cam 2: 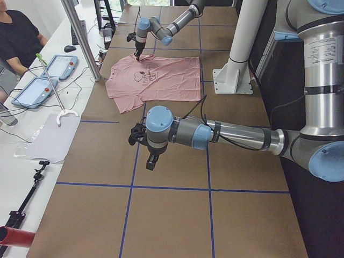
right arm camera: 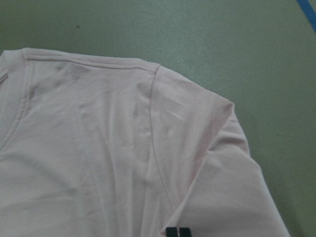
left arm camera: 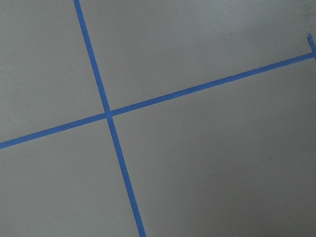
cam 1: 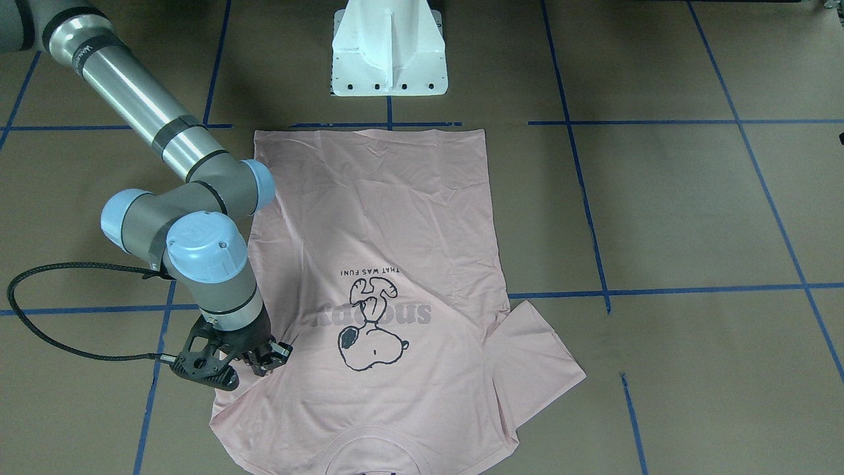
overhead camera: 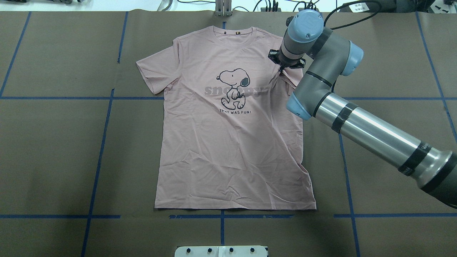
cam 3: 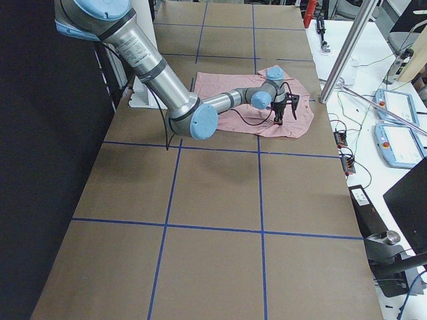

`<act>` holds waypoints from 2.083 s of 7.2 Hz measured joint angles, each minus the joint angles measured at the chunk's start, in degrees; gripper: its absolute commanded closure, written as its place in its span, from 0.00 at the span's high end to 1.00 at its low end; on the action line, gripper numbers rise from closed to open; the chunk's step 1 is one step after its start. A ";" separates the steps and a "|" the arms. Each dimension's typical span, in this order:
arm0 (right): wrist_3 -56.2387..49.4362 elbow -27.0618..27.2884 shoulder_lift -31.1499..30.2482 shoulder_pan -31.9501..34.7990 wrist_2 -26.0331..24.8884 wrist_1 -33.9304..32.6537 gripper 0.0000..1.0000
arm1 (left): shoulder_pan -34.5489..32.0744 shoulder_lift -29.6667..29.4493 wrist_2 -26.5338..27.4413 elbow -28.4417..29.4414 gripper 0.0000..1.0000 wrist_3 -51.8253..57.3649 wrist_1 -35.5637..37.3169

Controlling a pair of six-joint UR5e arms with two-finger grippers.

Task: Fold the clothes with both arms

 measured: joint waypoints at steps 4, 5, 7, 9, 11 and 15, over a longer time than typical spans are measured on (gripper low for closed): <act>0.06 -5.22 4.10 0.16 -3.22 0.09 0.00 | 0.00 0.03 0.00 -0.03 1.00 0.00 0.00; 0.06 -5.52 4.29 0.29 -3.92 0.11 0.00 | 0.00 0.06 0.00 -0.03 1.00 0.00 0.00; 0.08 -5.89 4.40 0.39 -5.42 0.16 1.00 | 0.00 0.10 0.00 -0.09 1.00 -0.02 0.00; -0.11 -5.70 4.65 0.32 -5.81 0.29 1.00 | 0.01 -0.04 -1.03 -0.19 1.00 -0.06 -0.06; -0.54 -3.03 4.54 0.78 -5.34 0.33 1.00 | 0.60 -1.10 -4.24 0.42 1.00 -0.66 -0.09; -1.19 15.47 -7.20 5.92 6.73 0.40 1.00 | 12.33 -15.12 -4.39 5.68 1.00 -19.96 -6.25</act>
